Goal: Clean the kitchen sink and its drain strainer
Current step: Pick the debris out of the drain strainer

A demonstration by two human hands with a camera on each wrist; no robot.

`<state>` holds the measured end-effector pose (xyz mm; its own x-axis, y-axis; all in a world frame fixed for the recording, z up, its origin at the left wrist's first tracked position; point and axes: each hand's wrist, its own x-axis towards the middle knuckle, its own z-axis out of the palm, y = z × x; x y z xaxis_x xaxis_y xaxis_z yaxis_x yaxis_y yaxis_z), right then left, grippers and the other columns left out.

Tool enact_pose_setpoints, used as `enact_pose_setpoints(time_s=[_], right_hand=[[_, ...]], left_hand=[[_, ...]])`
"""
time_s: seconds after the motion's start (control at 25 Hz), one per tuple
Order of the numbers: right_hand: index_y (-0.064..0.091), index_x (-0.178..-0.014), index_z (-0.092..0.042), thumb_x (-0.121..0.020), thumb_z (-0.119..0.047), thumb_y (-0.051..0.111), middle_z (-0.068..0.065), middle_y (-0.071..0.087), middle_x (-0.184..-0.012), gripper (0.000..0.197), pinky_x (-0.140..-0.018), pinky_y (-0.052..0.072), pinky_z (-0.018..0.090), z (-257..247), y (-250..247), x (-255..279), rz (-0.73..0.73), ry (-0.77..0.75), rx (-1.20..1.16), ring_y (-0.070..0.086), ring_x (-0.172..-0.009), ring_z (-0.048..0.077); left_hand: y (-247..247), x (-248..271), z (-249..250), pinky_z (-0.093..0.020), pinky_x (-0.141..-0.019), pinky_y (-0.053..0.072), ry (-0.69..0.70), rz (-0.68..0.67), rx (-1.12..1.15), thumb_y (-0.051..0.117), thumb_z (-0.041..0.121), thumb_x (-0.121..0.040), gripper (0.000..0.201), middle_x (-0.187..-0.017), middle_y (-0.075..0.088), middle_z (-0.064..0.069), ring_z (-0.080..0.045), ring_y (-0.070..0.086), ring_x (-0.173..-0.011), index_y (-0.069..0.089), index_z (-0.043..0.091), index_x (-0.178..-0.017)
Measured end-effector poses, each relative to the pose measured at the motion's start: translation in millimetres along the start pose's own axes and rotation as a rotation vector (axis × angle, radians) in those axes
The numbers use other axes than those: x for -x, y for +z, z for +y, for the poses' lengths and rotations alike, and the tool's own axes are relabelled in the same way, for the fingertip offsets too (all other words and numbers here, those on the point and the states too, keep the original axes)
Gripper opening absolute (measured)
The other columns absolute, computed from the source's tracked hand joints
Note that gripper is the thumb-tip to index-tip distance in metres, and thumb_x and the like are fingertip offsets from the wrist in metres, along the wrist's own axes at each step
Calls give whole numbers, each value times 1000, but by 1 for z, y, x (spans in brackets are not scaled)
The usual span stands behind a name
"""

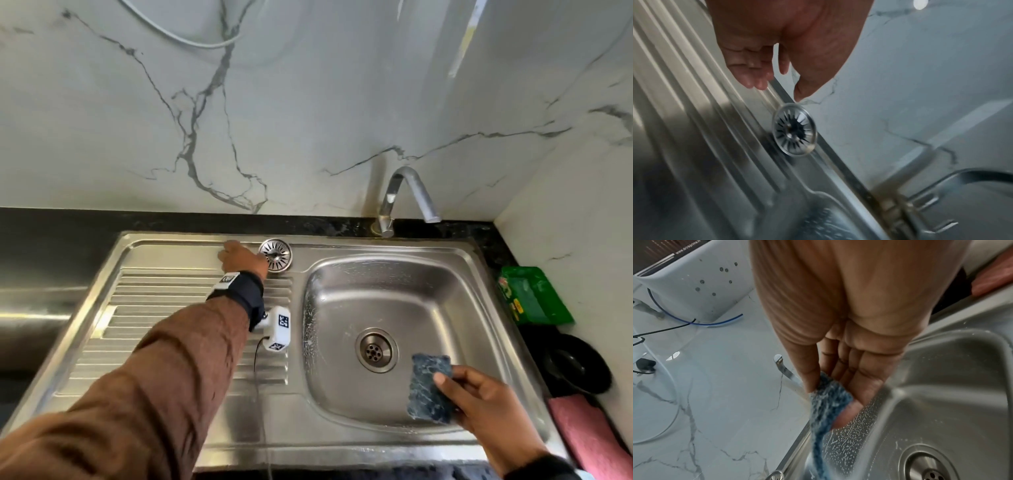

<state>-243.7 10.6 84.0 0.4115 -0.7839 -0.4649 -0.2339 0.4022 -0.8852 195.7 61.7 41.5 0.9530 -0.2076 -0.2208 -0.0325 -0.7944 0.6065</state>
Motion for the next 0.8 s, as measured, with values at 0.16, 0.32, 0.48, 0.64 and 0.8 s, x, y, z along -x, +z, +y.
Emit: enact_pose_setpoints(time_s=[0.16, 0.32, 0.48, 0.64, 0.8], right_hand=[[66, -104, 4, -71, -13, 79, 20, 75, -88, 40, -77, 59, 53, 11, -6, 7, 59, 19, 9, 72, -74, 28], [69, -99, 4, -31, -36, 97, 24, 74, -88, 84, -68, 61, 49, 27, -14, 13, 43, 52, -22, 72, -77, 32], [65, -104, 9, -73, -3, 77, 29, 72, -93, 36, -61, 61, 39, 32, -18, 15, 122, 48, -144, 71, -76, 33], [67, -98, -3, -65, -23, 89, 23, 73, -97, 44, -80, 58, 47, 34, -11, 8, 135, 15, -64, 71, -81, 29], [70, -86, -20, -83, -12, 77, -2, 75, -84, 11, -73, 58, 29, 19, 11, -8, 208, -196, 321, 68, -72, 8]], left_hand=[[12, -30, -12, -41, -93, 50, 118, -111, -246, 57, 27, -90, 37, -126, 61, -17, -37, 58, -116, 59, 10, -124], [19, -27, -10, -37, -88, 51, 170, -103, -189, 56, 19, -89, 25, -110, 71, -16, -38, 63, -108, 73, 9, -104], [16, 28, 4, -32, -79, 57, 249, -139, 97, 58, 24, -86, 17, -76, 76, -3, -21, 74, -82, 72, 14, -84], [22, 134, -14, -30, -66, 61, 382, -369, 251, 71, 22, -80, 5, -70, 74, 5, -9, 72, -61, 69, 22, -76], [27, 202, -38, -24, -68, 59, 538, -495, 160, 76, 21, -77, 6, -73, 72, 8, -6, 69, -66, 72, 18, -80]])
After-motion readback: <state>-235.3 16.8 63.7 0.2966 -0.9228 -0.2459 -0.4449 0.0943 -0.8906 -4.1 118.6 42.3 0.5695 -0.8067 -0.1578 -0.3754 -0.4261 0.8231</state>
